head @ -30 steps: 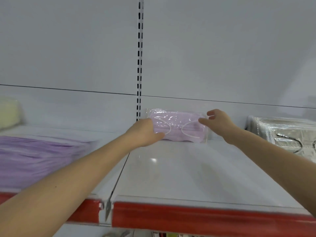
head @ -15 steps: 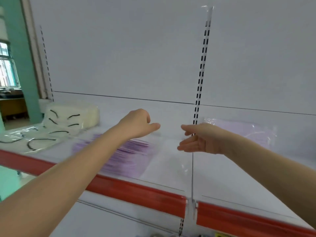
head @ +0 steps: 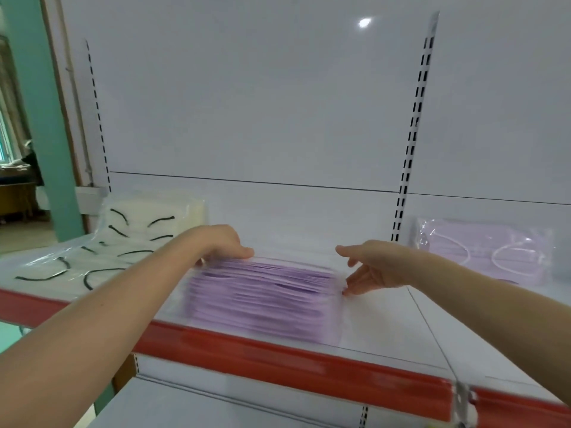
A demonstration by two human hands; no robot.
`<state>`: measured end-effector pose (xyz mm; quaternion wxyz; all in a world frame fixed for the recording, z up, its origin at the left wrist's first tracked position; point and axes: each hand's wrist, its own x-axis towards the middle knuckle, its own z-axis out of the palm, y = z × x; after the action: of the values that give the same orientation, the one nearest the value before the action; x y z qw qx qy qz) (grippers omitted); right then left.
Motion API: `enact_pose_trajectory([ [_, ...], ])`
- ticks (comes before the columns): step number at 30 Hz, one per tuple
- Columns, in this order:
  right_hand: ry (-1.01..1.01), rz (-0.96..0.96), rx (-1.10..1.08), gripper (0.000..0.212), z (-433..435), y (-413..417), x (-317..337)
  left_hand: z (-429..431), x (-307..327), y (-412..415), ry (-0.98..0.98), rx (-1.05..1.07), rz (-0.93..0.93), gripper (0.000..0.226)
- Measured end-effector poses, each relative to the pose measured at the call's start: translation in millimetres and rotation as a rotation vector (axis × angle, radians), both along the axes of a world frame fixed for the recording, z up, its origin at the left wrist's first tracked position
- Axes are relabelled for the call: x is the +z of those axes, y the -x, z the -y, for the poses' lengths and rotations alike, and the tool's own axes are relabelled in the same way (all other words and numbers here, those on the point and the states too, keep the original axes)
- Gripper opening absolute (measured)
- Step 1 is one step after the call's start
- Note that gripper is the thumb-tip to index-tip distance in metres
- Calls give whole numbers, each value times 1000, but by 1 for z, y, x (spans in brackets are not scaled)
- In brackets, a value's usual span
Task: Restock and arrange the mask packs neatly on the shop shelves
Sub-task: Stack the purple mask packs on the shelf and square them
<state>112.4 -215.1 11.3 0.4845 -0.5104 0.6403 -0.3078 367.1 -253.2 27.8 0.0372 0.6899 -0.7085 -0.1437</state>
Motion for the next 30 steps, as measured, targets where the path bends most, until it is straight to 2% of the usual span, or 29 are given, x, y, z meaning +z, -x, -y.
enact_pose_trajectory([
  [5,82,-48,-82,35,11,-13,-4,3,-3,-9,54,-61,-88,39],
  [9,160,-84,-134,25,12,-22,1,2,-3,-12,90,-99,-113,36],
  [12,255,-123,-177,32,10,-26,6,1,-3,-14,106,-113,-130,36],
  [16,371,-23,-235,51,7,-34,13,0,-3,-18,107,-121,-161,34],
  [19,306,148,-212,32,6,-36,15,-2,-4,-21,109,-116,-186,35],
  [21,250,194,-190,13,4,-39,14,-3,-4,-23,120,-112,-178,36],
  [22,241,212,-193,10,3,-40,13,-4,-4,-24,125,-111,-176,36],
  [23,248,240,-201,12,3,-41,12,-4,-4,-25,129,-111,-180,37],
  [26,323,345,-241,40,5,-42,15,-3,-3,-28,155,-96,-239,38],
  [30,481,407,-209,42,-5,-40,36,1,-2,-30,251,-32,-523,40],
])
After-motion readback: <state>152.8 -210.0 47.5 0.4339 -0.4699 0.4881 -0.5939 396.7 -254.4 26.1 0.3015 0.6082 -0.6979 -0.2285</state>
